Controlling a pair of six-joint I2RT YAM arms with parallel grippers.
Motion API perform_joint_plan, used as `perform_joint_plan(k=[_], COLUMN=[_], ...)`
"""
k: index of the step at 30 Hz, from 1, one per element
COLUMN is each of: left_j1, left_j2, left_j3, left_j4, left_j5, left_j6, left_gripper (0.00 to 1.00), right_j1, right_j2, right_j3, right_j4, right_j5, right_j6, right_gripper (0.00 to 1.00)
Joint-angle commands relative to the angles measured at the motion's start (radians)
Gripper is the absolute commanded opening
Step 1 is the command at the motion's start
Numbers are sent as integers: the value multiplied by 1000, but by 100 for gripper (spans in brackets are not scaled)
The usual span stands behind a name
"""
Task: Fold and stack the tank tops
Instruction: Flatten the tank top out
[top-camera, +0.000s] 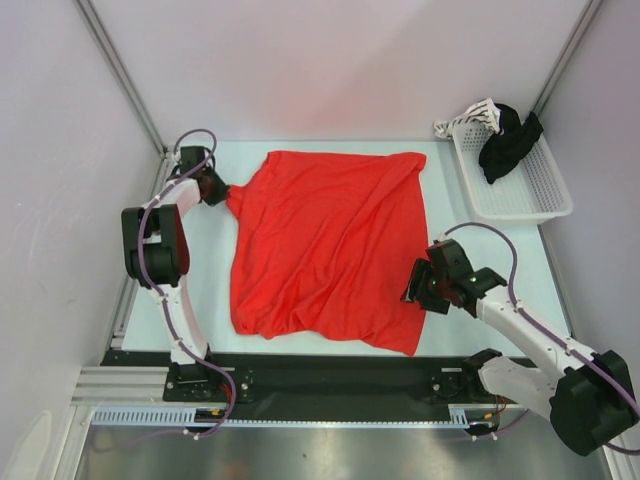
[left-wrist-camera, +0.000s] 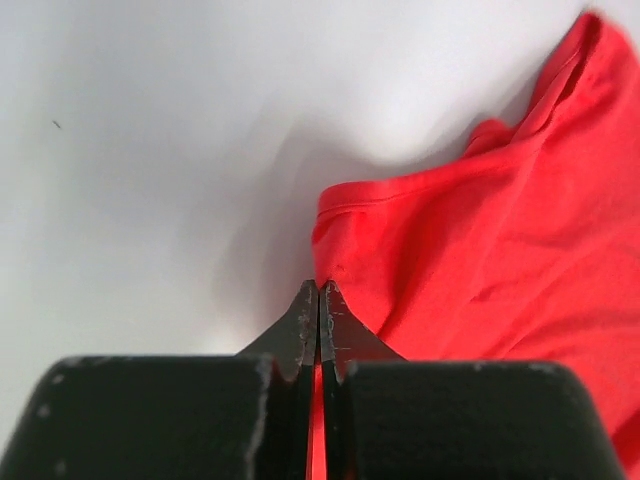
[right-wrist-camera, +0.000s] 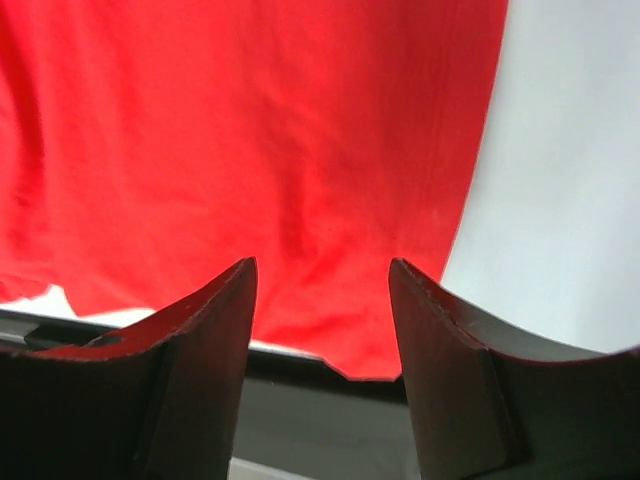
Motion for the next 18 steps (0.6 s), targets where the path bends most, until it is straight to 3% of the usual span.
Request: perform_joint_plan(k=[1, 5, 10, 16, 18], left_j1=[30, 57, 76, 87, 87], left_j2=[-31, -34, -46, -11, 10], left_j3=[100, 146, 214, 316, 359], left_j4=[-39, -67, -126, -173, -194], left_j5=[-50, -61, -147, -167, -165], left_j6=[19, 8, 26, 29, 25], left_gripper=[0, 0, 0, 0, 0], right_j1=[57, 71, 69, 46, 10], right_j2=[22, 71, 130, 287, 312], right_j3=[-7, -16, -44, -52, -52], right_j4=[-88, -109, -33, 52, 66], right_j5=[121, 253, 279, 293, 292], right_j6=[130, 176, 182, 181, 179], right_gripper=[60, 57, 54, 29, 7])
